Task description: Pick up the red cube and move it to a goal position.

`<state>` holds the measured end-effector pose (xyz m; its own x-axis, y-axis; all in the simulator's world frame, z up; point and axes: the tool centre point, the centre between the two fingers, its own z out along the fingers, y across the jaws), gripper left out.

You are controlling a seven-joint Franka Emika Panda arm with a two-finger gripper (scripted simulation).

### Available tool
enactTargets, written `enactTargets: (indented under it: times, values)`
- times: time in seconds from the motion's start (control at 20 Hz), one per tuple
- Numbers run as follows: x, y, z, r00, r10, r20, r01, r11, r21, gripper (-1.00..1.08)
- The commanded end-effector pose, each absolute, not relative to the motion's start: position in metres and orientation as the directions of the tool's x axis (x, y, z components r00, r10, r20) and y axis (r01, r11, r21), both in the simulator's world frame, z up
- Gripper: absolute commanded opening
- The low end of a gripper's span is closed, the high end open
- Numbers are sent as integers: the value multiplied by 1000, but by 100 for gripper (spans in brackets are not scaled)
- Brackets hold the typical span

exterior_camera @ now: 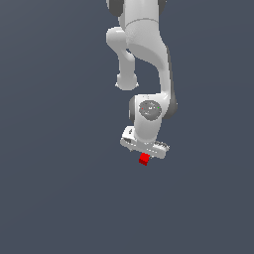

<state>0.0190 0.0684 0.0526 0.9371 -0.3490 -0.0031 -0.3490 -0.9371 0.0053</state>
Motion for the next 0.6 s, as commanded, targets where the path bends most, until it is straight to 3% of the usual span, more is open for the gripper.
enactTargets:
  times: [0.0, 0.55]
  values:
    - [24, 74, 41, 922, -387, -1, -387, -922, 4, 100]
    - [34, 85, 20, 891, -454, 0, -454, -891, 0, 100]
